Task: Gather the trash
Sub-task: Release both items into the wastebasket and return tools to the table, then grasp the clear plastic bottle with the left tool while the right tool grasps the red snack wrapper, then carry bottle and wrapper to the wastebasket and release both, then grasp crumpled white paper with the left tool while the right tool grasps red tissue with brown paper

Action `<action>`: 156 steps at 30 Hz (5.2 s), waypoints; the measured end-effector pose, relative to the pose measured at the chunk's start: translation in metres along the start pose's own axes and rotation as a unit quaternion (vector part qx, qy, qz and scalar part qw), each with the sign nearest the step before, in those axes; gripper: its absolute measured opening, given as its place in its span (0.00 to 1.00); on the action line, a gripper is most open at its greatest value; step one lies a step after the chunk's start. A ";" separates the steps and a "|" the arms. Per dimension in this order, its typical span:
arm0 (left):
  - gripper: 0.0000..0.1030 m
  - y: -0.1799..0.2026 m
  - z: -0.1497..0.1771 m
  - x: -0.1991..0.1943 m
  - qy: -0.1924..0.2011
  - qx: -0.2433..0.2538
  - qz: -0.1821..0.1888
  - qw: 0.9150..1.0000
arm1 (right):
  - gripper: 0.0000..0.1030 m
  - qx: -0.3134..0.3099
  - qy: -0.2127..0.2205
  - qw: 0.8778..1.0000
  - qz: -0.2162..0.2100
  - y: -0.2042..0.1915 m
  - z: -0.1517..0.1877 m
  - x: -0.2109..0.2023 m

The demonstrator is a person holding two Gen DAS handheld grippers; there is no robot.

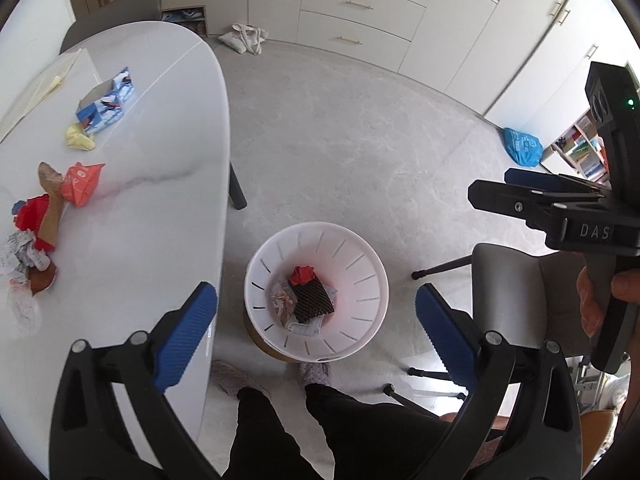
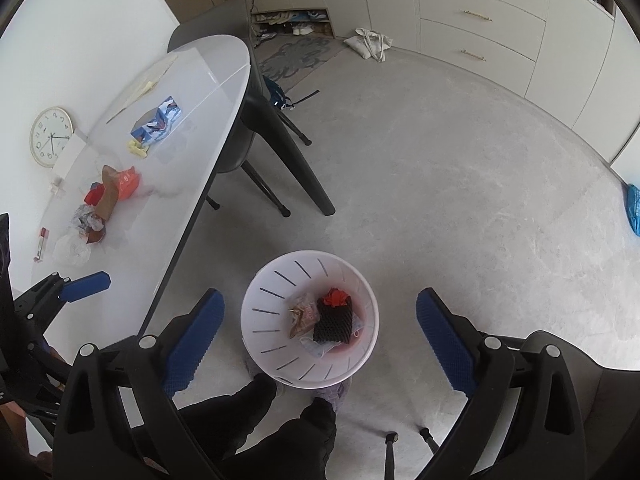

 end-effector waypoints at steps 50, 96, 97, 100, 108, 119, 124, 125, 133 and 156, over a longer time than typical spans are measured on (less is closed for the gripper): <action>0.65 -0.373 0.115 -0.068 -0.026 -0.647 -0.199 0.736 | 0.75 -0.220 -0.076 0.961 -0.148 -0.315 -0.077 0.164; 0.67 0.019 0.022 0.077 -0.096 -0.015 0.038 0.995 | 0.35 -0.134 -0.056 0.984 -0.101 -0.019 -0.057 0.013; 0.67 0.023 0.028 0.086 -0.100 -0.013 0.040 0.994 | 0.35 -0.138 -0.059 0.983 -0.106 -0.017 -0.055 0.014; 0.67 0.021 0.045 0.107 -0.118 -0.021 0.035 0.992 | 0.36 -0.144 -0.066 0.980 -0.120 -0.010 -0.049 0.015; 0.77 0.022 0.038 0.083 -0.093 -0.045 0.011 0.995 | 0.37 -0.147 -0.089 0.975 -0.142 -0.011 -0.027 0.025; 0.93 -0.033 0.002 -0.025 -0.011 -0.109 -0.092 0.990 | 0.65 -0.168 -0.135 0.966 -0.141 -0.037 0.033 0.061; 0.93 -0.060 0.001 -0.052 0.016 -0.147 -0.123 0.981 | 0.85 -0.173 -0.141 0.968 -0.113 -0.043 0.048 0.073; 0.93 -0.067 0.002 -0.056 0.021 -0.154 -0.128 0.979 | 0.87 -0.169 -0.140 0.969 -0.109 -0.044 0.047 0.072; 0.93 -0.118 0.018 -0.086 0.042 -0.192 -0.176 0.965 | 0.94 -0.161 -0.093 0.977 -0.106 -0.067 0.007 0.051; 0.86 -0.281 0.010 -0.066 0.057 -0.120 -0.226 0.965 | 0.96 -0.156 -0.046 0.979 -0.123 -0.182 -0.053 0.057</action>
Point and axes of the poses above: each gripper's, at about its wrist camera, not at the fingertips, and x roughly the way its jaws point, y to its right, z to its underside, the point moved 9 cm from there along x, roughly the way its jaws point, and after that the axes turned 10 degrees about y, right-handed, at the moved point
